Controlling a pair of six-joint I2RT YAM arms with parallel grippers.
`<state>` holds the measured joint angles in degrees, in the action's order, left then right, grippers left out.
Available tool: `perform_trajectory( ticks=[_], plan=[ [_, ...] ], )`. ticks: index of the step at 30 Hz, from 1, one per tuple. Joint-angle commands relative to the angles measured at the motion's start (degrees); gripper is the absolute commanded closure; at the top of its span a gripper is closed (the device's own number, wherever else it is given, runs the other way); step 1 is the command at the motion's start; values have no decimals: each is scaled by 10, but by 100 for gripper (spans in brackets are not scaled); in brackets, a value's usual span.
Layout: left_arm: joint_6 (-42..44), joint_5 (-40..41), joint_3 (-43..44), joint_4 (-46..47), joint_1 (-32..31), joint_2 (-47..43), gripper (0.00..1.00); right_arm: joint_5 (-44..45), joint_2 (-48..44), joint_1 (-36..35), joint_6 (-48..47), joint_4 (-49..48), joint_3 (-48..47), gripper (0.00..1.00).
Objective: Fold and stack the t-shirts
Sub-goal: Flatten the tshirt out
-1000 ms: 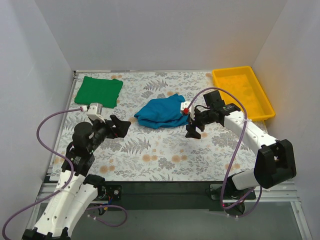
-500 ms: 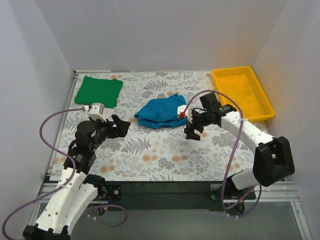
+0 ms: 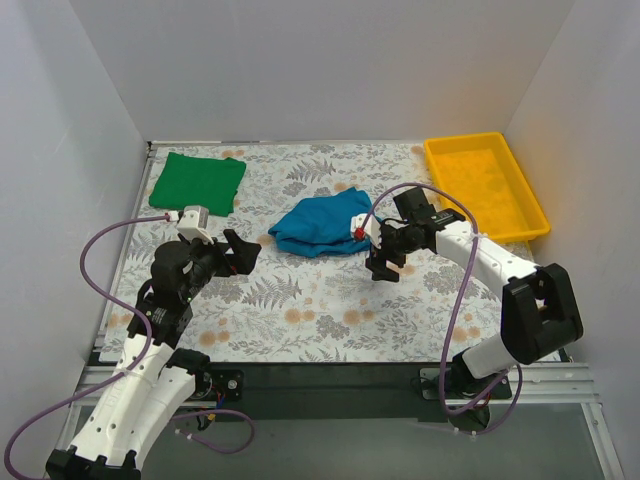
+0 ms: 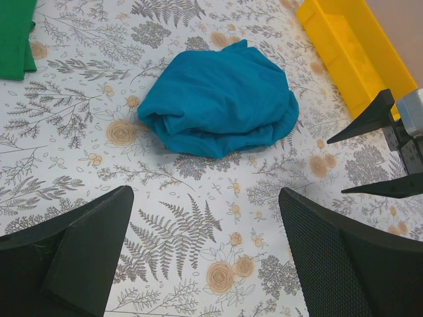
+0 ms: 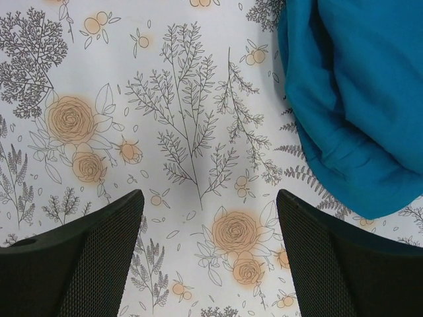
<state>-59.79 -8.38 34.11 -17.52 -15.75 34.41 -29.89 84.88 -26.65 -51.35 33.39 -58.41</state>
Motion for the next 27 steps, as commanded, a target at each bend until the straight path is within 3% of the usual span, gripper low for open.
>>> perform_trajectory(
  ticks=[1,27],
  plan=[
    [10,-6,-7,13,1,0,9,4,8,4,4,-7,-9,13],
    [12,-15,-8,15,1,-1,9,-90,76,113,121,-20,-57,15]
  ],
)
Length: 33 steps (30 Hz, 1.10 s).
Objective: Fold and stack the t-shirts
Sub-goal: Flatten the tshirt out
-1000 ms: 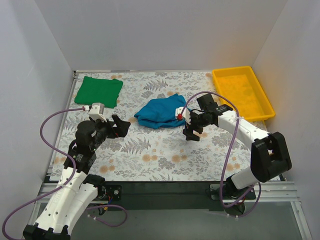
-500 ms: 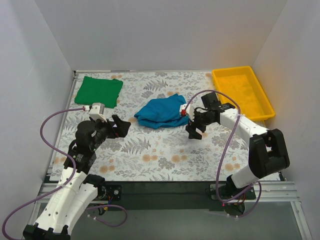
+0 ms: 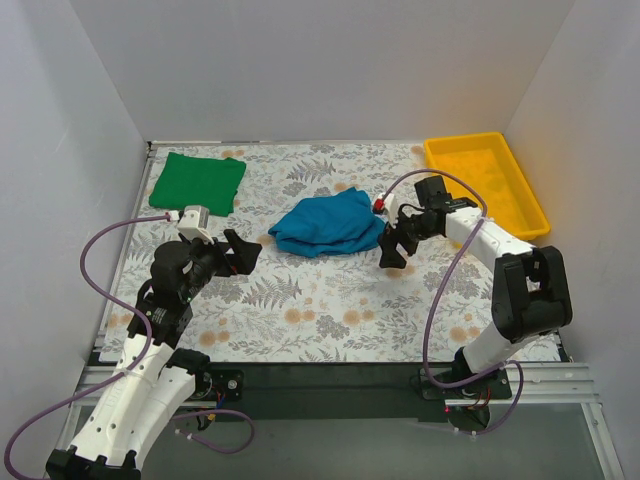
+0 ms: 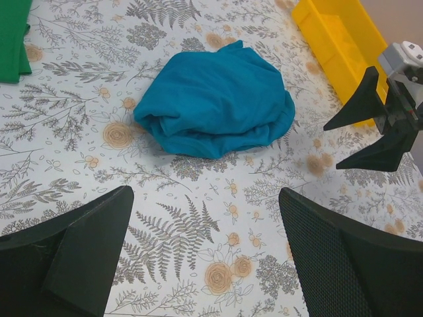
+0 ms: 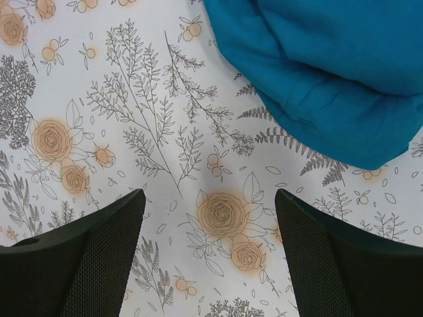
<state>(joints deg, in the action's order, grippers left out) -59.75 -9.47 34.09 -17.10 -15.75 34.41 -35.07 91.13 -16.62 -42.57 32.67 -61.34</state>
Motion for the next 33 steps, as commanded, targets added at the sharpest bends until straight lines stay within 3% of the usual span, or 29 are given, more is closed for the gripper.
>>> perform_trajectory(
  ticks=[1,33],
  plan=[
    [11,-5,-8,11,2,-2,8,-42,16,17,38,-13,-32,15],
    [12,-8,-8,13,1,4,9,-36,76,34,71,-16,-59,18]
  ],
)
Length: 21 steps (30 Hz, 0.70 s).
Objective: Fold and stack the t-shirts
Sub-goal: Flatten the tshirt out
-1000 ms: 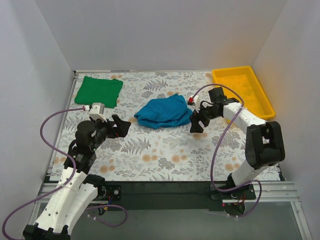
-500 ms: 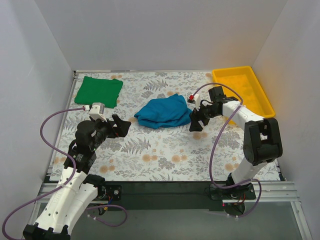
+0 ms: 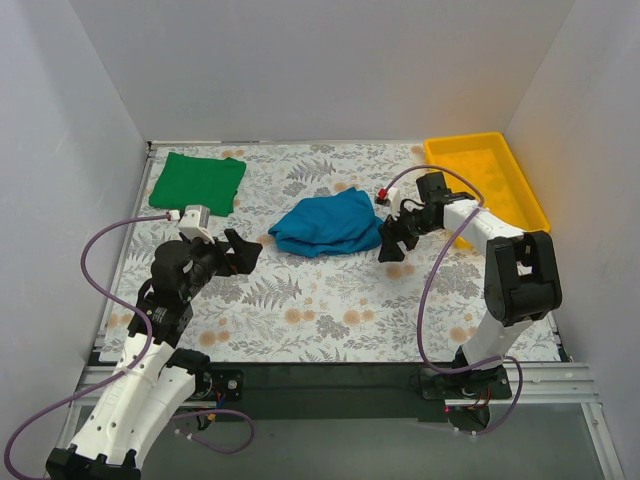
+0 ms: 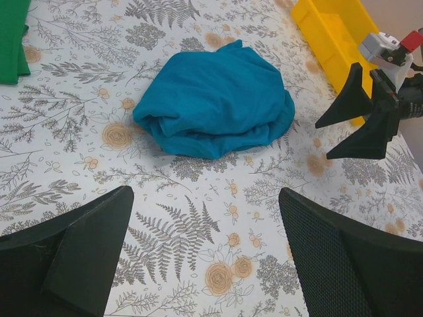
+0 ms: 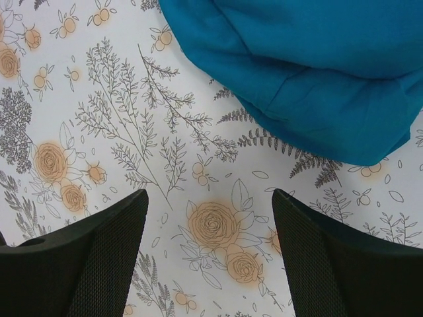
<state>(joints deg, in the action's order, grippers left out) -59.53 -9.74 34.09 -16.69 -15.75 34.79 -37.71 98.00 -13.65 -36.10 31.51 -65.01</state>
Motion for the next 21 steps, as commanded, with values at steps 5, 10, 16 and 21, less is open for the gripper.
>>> perform_trajectory(
  ticks=[5,10,16,21],
  plan=[
    [11,-7,-9,9,1,1,9,-11,17,6,14,-4,-28,18],
    [11,-8,-9,10,1,5,9,-11,33,6,25,-3,-42,20],
    [11,-9,-9,10,1,6,8,8,52,7,30,-4,-61,22],
    [12,-11,-8,10,1,12,9,42,81,10,50,-3,-107,25]
  ],
)
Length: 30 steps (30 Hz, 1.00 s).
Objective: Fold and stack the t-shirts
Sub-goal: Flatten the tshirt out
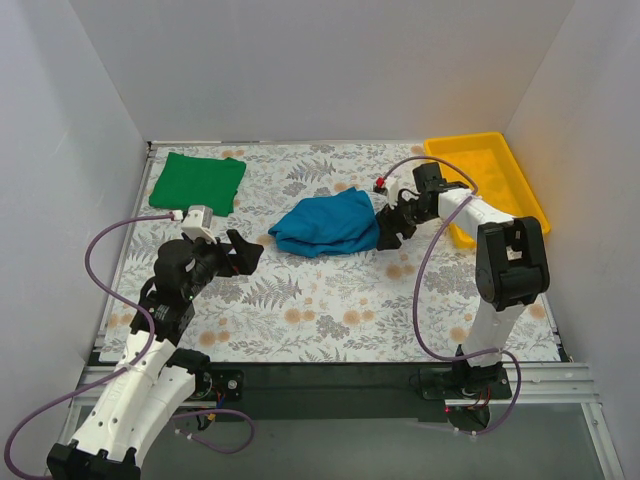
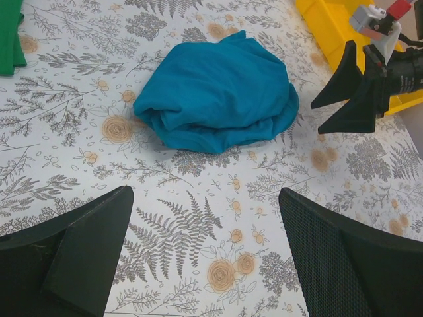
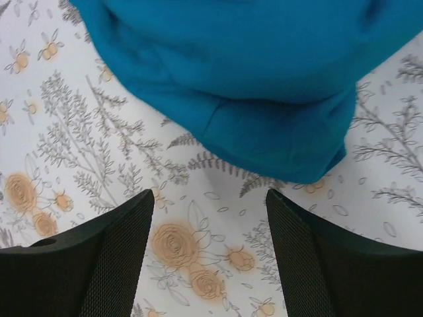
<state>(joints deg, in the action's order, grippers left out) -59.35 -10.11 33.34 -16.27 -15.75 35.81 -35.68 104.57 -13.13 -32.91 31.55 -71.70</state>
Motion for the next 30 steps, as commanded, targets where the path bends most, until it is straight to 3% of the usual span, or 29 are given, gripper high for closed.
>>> perform_trajectory(
  ticks=[1,7,16,19,22,23,26,30],
  plan=[
    [9,-7,-1,5,1,1,9,30,31,6,21,-4,-50,25],
    [9,-4,-1,6,1,3,9,75,91,7,36,0,-115,27],
    [10,-5,-1,5,1,6,9,53,134,7,34,17,-139,35],
    [10,-5,-1,5,1,6,9,30,129,6,30,19,-129,43],
    [10,-6,-1,5,1,5,9,21,119,7,26,26,-128,61],
    [10,-7,-1,5,1,5,9,21,113,6,24,29,-128,73],
    [9,-13,-1,5,1,2,9,20,57,9,22,33,-128,98],
    [11,-60,-7,19,2,1,9,-12,-8,9,12,50,-130,99]
  ],
)
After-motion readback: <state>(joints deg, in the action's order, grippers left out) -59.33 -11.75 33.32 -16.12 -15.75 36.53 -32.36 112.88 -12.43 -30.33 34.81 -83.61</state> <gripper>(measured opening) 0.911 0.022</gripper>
